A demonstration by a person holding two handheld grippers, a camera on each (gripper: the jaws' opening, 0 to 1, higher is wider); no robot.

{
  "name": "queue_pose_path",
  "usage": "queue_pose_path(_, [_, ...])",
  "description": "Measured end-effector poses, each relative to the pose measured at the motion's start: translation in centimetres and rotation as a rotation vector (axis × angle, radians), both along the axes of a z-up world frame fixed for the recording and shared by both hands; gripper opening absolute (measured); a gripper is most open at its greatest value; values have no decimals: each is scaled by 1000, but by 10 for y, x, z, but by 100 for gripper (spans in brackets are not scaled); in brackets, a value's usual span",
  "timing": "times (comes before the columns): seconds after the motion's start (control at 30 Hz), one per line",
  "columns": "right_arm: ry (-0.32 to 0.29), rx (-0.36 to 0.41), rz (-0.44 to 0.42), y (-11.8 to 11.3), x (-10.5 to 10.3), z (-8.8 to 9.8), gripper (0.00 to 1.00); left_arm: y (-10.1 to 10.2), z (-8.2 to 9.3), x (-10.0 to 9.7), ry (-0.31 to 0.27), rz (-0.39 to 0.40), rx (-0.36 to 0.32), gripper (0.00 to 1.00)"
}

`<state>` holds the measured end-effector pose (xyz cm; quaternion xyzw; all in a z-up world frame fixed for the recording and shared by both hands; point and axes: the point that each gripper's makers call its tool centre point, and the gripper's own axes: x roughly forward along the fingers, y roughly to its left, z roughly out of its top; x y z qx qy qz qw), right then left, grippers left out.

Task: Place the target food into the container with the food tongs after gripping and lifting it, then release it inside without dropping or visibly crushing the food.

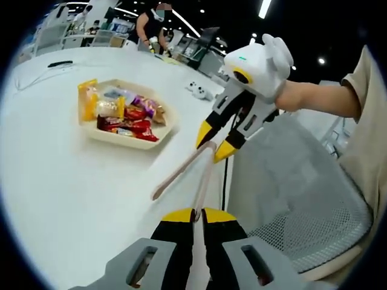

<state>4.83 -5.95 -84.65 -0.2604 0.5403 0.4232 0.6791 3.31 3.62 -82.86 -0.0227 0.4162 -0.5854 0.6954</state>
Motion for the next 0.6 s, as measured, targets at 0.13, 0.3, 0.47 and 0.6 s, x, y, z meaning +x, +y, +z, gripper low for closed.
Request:
queue_pose_path(0.13, [-3,-7,-1,-2,3,-1,20,-1,-1,2,-6,4,6,3])
queue_pose_path(0.3, [-10,-21,10,-3,5,-3,20,-4,-6,3,-4,1,19,3])
queue_pose_path(0.47, [-6,-7,-20,-3,6,-8,20,-1,-11,5,-1,20,30,3])
queue_pose_path(0.6, [-21,-13,-24,-2,7,-11,20,-1,-14,5,7,32,33,3])
